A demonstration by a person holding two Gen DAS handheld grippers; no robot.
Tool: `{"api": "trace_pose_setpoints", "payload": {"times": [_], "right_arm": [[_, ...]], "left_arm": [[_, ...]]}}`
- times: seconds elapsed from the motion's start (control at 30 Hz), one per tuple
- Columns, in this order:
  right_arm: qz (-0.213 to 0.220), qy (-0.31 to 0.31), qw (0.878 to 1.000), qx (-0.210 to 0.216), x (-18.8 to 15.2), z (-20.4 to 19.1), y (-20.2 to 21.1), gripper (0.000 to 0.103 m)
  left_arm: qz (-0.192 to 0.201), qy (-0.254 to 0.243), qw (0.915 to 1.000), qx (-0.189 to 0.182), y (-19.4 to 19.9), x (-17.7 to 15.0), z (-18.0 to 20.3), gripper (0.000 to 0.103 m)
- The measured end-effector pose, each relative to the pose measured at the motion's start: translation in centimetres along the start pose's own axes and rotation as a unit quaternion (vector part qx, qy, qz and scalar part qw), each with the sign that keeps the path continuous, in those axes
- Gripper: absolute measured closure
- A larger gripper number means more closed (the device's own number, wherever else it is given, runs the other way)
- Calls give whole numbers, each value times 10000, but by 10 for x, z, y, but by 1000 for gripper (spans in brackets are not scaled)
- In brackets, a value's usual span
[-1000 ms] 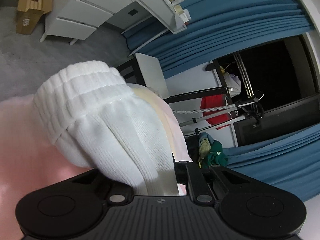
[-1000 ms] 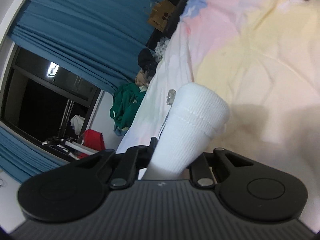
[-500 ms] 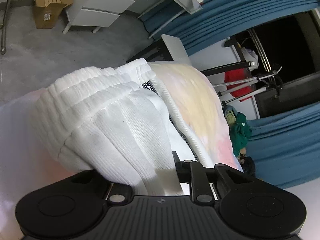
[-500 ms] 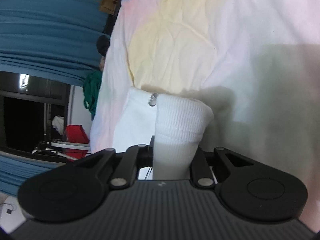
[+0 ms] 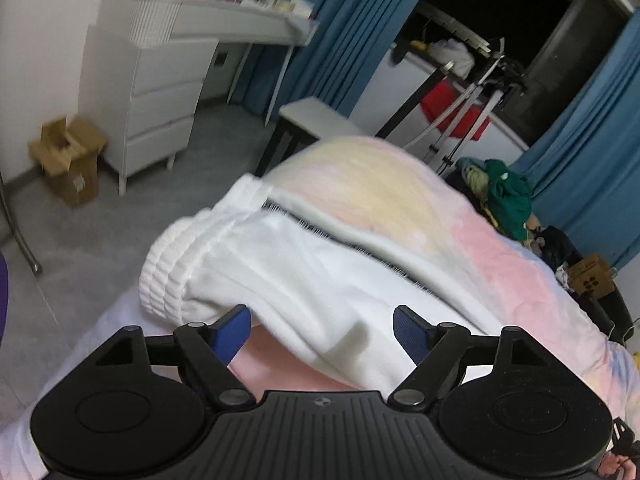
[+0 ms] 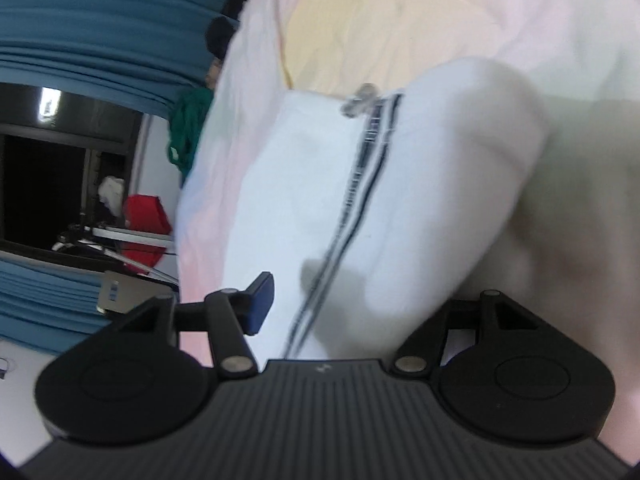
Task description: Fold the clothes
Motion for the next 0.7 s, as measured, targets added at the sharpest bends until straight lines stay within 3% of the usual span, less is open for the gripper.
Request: {"api": "trace_pose_setpoints", "payload": {"times": [0.07,0.17,0.3,0.33,0.4,0.43,0.57,0.63,0.7], "right_arm": [[31,53,9998,214,-1,-2,-7,42],[-48,318,9993,210,-1,-4,-18,43],[-122,727,9973,-39,-3,-7,-29,52],[-115,776,9969,-59,-3,-8,-29,60],[-27,850,9962,-166,-3,-8,-26,80],[-8,826,9964,-172,-3,-8,-24,83],[163,893,9958,-100,-5,-16,-17,86],[300,952,9950,-101,-6,-21,-10,87],[409,1004,9941,-60,-8,-26,-3,87]], "left_arm": [[271,-138,9995,21,16,1,14,23],[575,-334,9977,-94,31,3,46,22],[674,-508,9957,-382,34,-5,102,21],[658,-566,9952,-451,32,-9,118,20],[591,-787,9934,-586,21,-19,157,19],[544,-918,9922,-649,13,-24,176,19],[305,-1216,9881,-890,-23,-51,246,19],[428,-1075,9880,-1025,-41,-71,267,18],[469,-1262,9866,-927,-60,-93,286,18]]}}
Point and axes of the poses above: each gripper's, at about its wrist camera, not at the fingertips, and y roughly against the way its jaws point, z to its right, x to its top, the point moved 1 cm from there along -y, roughly the way its jaws point, and after that the axes turned 15 degrees about x, right-handed, at the moved point
